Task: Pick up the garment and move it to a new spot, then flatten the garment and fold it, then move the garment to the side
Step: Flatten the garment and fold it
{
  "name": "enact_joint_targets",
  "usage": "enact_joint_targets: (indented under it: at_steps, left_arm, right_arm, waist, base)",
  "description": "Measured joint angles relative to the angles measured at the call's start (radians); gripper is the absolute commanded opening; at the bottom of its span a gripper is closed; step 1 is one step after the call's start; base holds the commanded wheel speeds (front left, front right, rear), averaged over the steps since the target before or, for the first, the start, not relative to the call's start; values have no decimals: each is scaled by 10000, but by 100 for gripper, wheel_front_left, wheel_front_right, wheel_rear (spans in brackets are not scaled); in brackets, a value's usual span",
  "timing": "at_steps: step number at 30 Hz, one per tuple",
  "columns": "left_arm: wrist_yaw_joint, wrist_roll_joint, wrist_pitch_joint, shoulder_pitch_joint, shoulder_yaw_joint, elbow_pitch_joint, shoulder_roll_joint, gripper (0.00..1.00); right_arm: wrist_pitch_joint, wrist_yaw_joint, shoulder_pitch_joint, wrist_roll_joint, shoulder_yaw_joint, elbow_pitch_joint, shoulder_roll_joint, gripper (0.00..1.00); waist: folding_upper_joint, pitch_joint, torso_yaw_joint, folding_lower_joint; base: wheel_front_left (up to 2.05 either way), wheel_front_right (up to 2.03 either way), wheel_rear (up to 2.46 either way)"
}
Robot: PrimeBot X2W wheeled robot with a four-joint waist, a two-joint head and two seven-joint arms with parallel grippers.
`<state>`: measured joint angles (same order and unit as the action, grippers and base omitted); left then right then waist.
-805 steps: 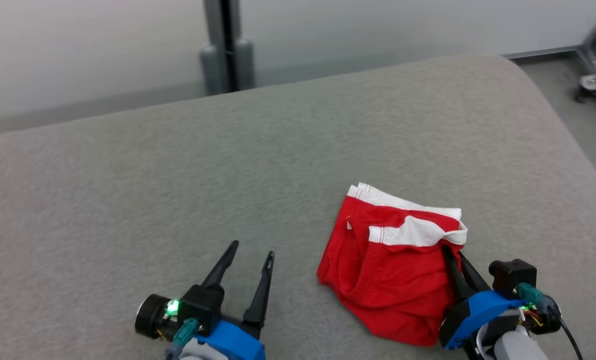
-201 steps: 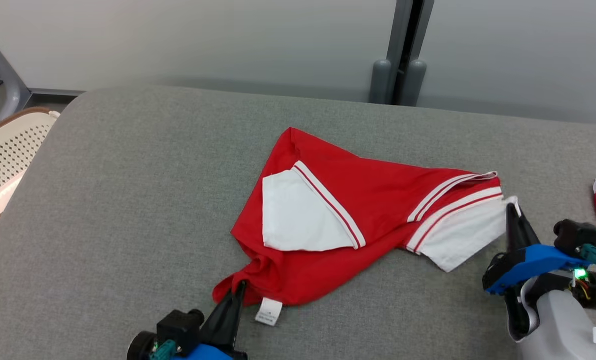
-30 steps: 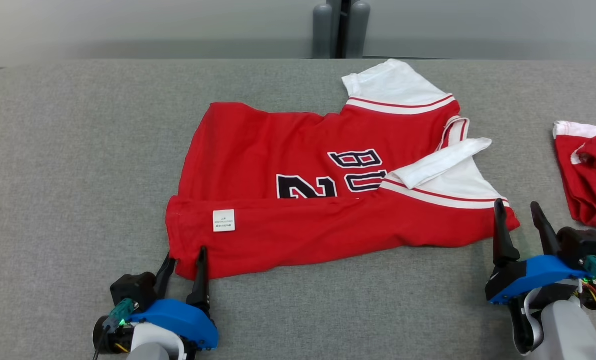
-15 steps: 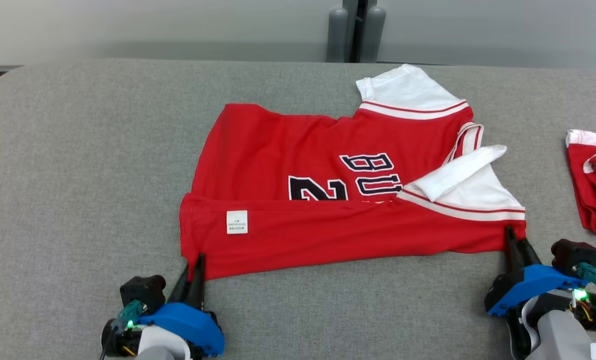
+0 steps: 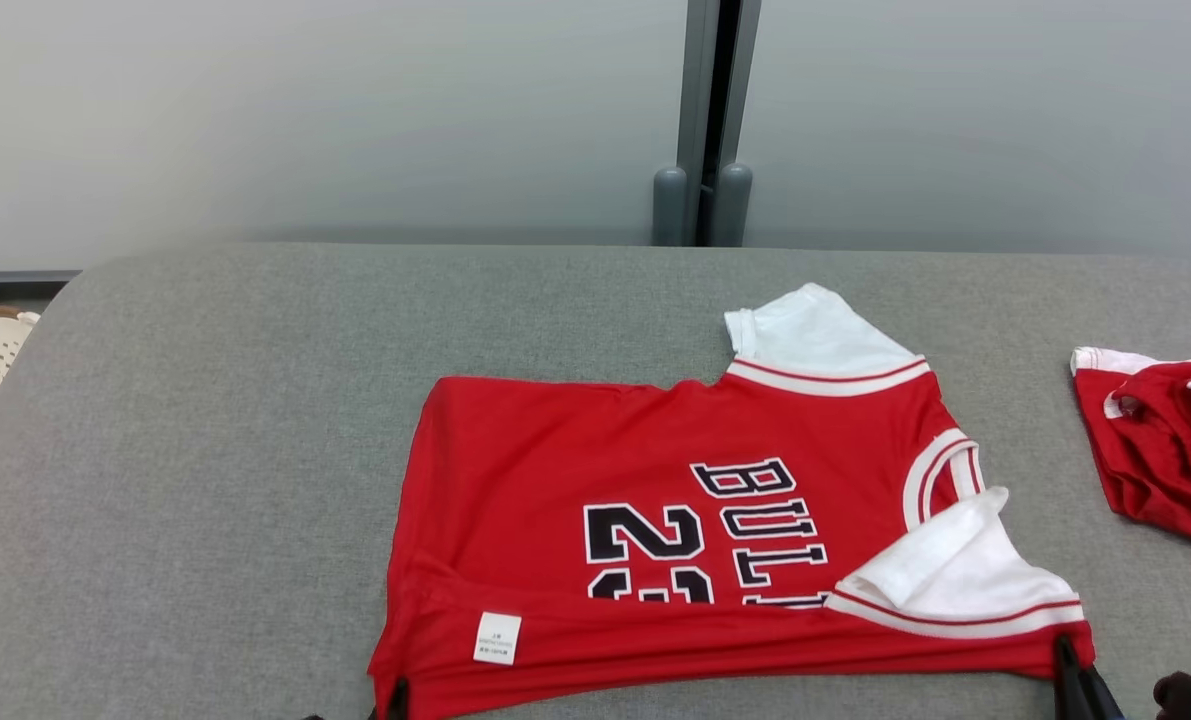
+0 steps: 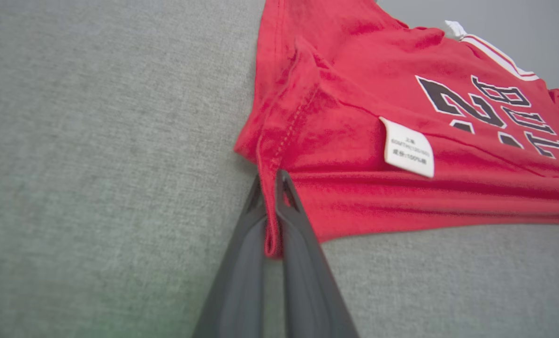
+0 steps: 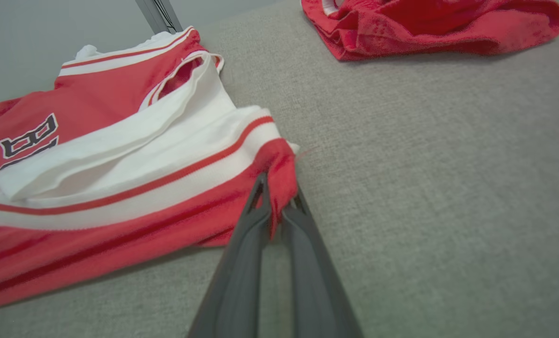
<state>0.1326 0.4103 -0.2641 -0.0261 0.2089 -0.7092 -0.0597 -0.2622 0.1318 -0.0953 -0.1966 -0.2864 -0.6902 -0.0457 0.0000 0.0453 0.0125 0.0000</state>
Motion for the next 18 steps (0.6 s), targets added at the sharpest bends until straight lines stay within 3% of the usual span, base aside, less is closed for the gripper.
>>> enact_joint_targets:
  at_steps: [3, 4, 5, 6, 11, 18]
  left_arm:
    - [0, -107, -2, 389, -119, 134, 54, 0]
    - [0, -163, 0, 447, -249, 194, 77, 18]
    - [-2, -234, 2, 464, -366, 297, 88, 77]
    - [-4, -324, 0, 464, -454, 412, 81, 100]
    - [-96, -625, 2, 81, -1154, 1099, 61, 100]
    - [-94, -1248, 0, -1769, -1703, 1421, -59, 100]
  right_arm:
    - [0, 2, 540, -190, 63, 242, 6, 0]
    - [2, 2, 625, -265, 98, 301, 6, 14]
    - [2, 2, 665, -303, 121, 351, 8, 44]
    - [0, -6, 667, -311, 128, 416, 2, 100]
    - [-2, -10, 360, -165, 73, 995, -27, 100]
    - [-2, -12, -839, -50, 261, 1436, -31, 100]
  waist:
    - [0, -175, -75, -1]
    - [0, -188, -88, -1]
    - [0, -174, -93, -1]
    - [0, -139, -107, -1]
    - [0, 211, -175, -1]
    - [0, 979, -314, 0]
  base:
    - [0, 0, 0]
    - [0, 0, 0]
    - [0, 0, 0]
    - [0, 0, 0]
    - [0, 0, 0]
    - [0, 0, 0]
